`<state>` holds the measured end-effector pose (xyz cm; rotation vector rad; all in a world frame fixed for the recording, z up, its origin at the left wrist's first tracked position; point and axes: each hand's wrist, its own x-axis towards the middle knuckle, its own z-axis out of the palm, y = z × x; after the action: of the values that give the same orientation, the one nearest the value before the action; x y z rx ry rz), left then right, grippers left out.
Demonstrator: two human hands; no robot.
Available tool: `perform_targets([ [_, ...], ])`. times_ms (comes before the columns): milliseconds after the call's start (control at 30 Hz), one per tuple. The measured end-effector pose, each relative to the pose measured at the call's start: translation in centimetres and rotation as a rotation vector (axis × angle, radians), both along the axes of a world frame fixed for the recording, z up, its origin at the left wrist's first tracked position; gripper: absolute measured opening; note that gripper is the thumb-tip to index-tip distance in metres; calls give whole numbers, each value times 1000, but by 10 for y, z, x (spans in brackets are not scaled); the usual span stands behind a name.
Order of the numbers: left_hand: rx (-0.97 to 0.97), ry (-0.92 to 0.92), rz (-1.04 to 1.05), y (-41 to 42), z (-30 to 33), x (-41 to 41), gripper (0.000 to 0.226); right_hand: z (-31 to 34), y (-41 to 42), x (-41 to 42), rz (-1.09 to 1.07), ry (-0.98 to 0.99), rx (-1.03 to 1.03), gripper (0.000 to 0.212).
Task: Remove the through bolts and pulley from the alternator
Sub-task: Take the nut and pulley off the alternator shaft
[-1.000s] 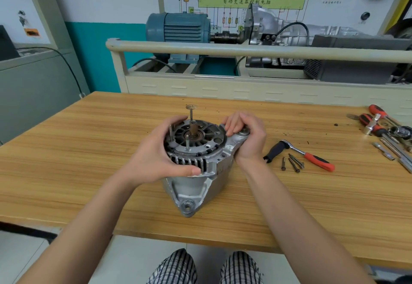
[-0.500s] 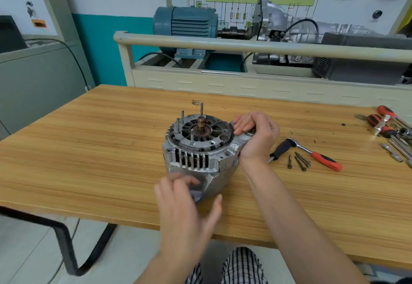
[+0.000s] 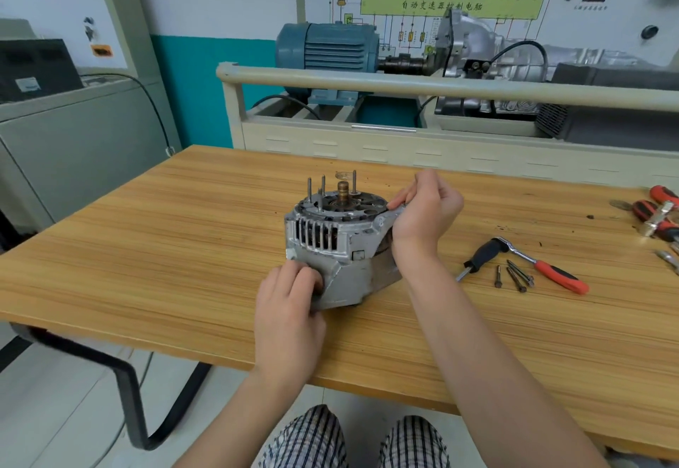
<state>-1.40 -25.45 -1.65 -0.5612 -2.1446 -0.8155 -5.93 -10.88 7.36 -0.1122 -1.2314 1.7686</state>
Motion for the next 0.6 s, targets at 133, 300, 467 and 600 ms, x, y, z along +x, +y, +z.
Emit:
perform_targets([
  [133,134,-30,8,-1,9,-21,41,6,0,-13,-63,-64,37,45],
  [300,226,-39,-37,3,19,-48,32,7,9,-25,-121,-147,53,46],
  [467,244,-74,-143,10,32,-73,28,1,28,-33,-180,-271,55,45],
  [600,260,-92,-231,16,37,-83,25,-13,40,-28,-223,-325,16,47],
])
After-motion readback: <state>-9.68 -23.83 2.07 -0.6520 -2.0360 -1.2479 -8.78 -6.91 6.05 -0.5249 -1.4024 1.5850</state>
